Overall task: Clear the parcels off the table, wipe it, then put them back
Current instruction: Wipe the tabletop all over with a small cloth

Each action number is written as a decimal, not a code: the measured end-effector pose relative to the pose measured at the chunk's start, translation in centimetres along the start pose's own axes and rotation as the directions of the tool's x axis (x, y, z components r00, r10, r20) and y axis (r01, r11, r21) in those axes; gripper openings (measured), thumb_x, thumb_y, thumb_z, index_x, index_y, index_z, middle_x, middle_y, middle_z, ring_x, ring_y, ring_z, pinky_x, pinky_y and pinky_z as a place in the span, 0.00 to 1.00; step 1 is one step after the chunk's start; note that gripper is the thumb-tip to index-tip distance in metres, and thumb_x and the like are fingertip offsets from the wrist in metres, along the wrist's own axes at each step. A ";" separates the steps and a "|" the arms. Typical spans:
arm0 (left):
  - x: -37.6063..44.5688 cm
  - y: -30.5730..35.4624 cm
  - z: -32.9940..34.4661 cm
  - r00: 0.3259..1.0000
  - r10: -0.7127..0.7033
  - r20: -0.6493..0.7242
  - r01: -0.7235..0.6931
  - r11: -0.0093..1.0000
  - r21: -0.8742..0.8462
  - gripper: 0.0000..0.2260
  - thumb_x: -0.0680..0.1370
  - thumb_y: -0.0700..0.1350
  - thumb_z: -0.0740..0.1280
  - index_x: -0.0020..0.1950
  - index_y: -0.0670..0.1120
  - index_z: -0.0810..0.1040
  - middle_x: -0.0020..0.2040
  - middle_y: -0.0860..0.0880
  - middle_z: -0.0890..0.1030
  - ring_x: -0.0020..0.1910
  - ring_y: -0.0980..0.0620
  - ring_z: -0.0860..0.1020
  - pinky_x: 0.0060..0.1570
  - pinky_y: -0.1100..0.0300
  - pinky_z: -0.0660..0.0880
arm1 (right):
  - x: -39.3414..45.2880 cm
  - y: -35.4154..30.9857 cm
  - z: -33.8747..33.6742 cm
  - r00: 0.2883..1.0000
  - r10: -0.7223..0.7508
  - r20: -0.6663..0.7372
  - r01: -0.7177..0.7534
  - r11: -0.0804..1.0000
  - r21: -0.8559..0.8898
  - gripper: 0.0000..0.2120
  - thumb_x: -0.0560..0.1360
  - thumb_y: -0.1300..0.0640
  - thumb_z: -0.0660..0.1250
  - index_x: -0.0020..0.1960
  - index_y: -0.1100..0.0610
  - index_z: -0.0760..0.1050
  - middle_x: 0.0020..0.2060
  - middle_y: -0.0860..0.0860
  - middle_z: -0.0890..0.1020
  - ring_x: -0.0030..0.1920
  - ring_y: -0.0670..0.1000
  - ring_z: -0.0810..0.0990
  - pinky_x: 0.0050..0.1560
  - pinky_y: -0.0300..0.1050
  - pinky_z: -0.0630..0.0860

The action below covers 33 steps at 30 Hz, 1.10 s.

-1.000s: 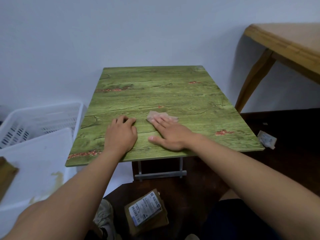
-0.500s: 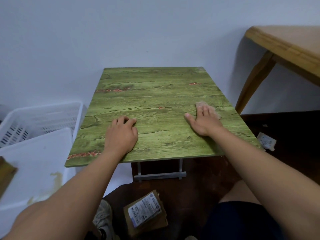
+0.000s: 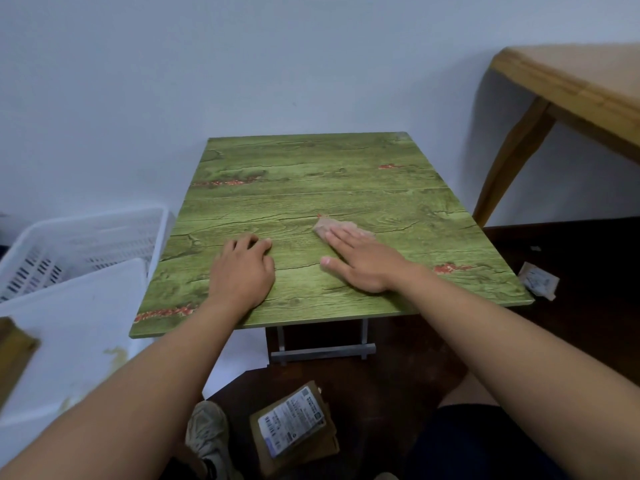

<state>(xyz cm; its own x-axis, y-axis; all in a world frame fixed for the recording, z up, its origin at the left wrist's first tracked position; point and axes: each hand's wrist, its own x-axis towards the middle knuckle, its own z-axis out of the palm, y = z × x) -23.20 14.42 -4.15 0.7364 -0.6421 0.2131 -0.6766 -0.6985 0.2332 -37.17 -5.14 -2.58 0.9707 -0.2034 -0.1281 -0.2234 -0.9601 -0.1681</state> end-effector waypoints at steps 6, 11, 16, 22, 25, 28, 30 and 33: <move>0.6 0.3 -0.8 0.998 0.008 0.067 -0.013 0.997 0.082 0.19 0.79 0.48 0.57 0.68 0.49 0.75 0.65 0.48 0.75 0.65 0.44 0.69 0.57 0.50 0.71 | -2.3 8.0 -0.5 0.952 0.294 -0.081 -0.288 0.955 0.072 0.37 0.74 0.29 0.36 0.78 0.43 0.38 0.78 0.49 0.42 0.78 0.53 0.41 0.76 0.61 0.45; 1.1 2.3 -1.6 0.991 -0.077 0.114 0.056 0.983 0.177 0.19 0.78 0.50 0.56 0.64 0.46 0.76 0.65 0.45 0.75 0.64 0.43 0.71 0.60 0.48 0.69 | -3.2 10.7 -0.5 0.869 0.493 -0.047 -0.484 0.866 0.127 0.38 0.76 0.30 0.38 0.79 0.49 0.39 0.79 0.52 0.42 0.78 0.53 0.41 0.76 0.58 0.43; 2.5 6.5 -0.6 0.987 0.019 0.159 -0.046 0.985 0.168 0.20 0.78 0.52 0.55 0.66 0.46 0.73 0.69 0.44 0.70 0.67 0.43 0.68 0.66 0.48 0.65 | -1.2 4.7 0.1 0.966 0.251 -0.053 -0.247 0.966 0.069 0.35 0.78 0.31 0.40 0.79 0.47 0.39 0.79 0.49 0.44 0.78 0.53 0.42 0.75 0.57 0.44; 3.0 9.2 1.9 0.991 0.031 0.127 -0.032 0.999 0.003 0.20 0.80 0.50 0.55 0.69 0.45 0.70 0.72 0.43 0.68 0.70 0.43 0.66 0.68 0.50 0.63 | -0.7 2.7 -0.3 0.997 0.075 -0.019 -0.075 0.997 0.014 0.30 0.82 0.39 0.45 0.79 0.48 0.40 0.79 0.48 0.45 0.78 0.48 0.42 0.77 0.52 0.43; 2.5 9.2 2.4 0.998 0.014 0.062 -0.012 1.000 -0.027 0.20 0.79 0.51 0.56 0.69 0.46 0.71 0.72 0.44 0.69 0.71 0.44 0.65 0.67 0.50 0.62 | -1.5 5.0 -0.6 0.991 0.127 -0.036 -0.126 0.992 0.006 0.31 0.82 0.38 0.45 0.79 0.47 0.39 0.79 0.47 0.44 0.78 0.49 0.42 0.77 0.53 0.43; 2.4 9.2 2.5 0.999 0.011 0.042 -0.009 0.999 -0.046 0.21 0.78 0.51 0.56 0.69 0.47 0.71 0.72 0.45 0.69 0.71 0.45 0.65 0.68 0.50 0.61 | -2.7 9.2 -0.6 0.965 0.248 -0.082 -0.245 0.969 0.040 0.32 0.80 0.34 0.42 0.79 0.43 0.39 0.79 0.47 0.44 0.78 0.52 0.43 0.76 0.58 0.46; 2.4 9.2 2.7 0.999 0.013 0.037 -0.012 0.999 -0.036 0.21 0.78 0.51 0.55 0.69 0.46 0.71 0.72 0.45 0.69 0.70 0.45 0.65 0.68 0.49 0.61 | -3.7 12.4 -0.6 0.925 0.369 -0.091 -0.363 0.929 0.077 0.34 0.78 0.32 0.40 0.79 0.44 0.40 0.79 0.48 0.44 0.78 0.53 0.44 0.76 0.60 0.47; 2.4 9.2 2.9 0.999 0.008 0.037 -0.007 1.000 -0.016 0.21 0.78 0.52 0.54 0.68 0.46 0.71 0.70 0.44 0.70 0.69 0.44 0.66 0.67 0.48 0.62 | -4.6 15.2 -0.7 0.843 0.537 -0.037 -0.528 0.838 0.141 0.38 0.77 0.32 0.39 0.80 0.52 0.40 0.79 0.53 0.43 0.78 0.53 0.42 0.77 0.54 0.43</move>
<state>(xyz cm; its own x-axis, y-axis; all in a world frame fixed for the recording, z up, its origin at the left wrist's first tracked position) -27.66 5.46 -4.27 0.7305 -0.6589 0.1797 -0.6818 -0.6886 0.2468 -44.95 -18.95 -3.82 0.7012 -0.6942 -0.1625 -0.7119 -0.6699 -0.2108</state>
